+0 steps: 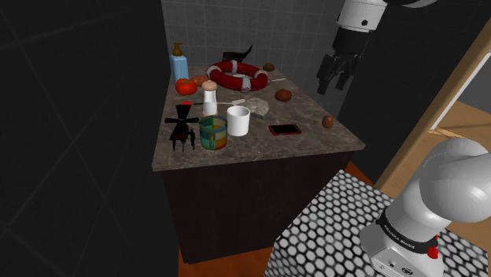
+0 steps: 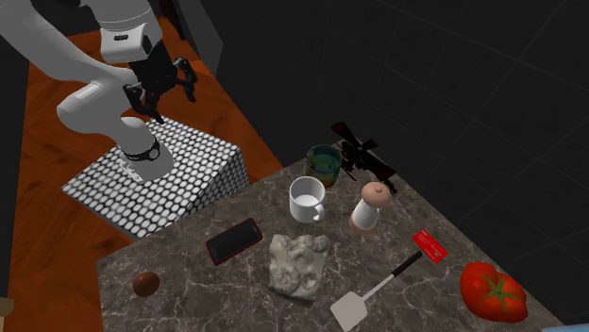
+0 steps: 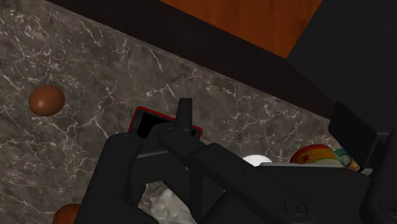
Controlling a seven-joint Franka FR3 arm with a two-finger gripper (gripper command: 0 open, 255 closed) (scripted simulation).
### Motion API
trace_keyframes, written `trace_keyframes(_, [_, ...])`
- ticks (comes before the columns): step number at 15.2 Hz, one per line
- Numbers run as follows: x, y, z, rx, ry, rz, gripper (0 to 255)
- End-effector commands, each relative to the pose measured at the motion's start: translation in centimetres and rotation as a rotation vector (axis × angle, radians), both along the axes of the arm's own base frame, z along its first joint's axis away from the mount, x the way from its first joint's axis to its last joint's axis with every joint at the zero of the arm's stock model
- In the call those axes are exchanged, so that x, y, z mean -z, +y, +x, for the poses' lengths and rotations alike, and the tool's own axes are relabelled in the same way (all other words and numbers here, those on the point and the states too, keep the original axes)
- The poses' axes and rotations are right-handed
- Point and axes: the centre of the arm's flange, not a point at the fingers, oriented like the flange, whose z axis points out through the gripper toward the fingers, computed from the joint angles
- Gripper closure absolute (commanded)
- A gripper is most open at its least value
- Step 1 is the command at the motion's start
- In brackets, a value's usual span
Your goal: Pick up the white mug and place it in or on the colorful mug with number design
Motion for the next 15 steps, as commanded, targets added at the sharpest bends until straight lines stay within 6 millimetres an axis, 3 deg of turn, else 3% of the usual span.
trace_keyframes(1, [0.0, 0.0, 0.0, 0.0, 0.0, 0.0, 0])
trace_keyframes(15, [8.4, 0.1, 16.9, -0.015, 0.03, -0.004, 0])
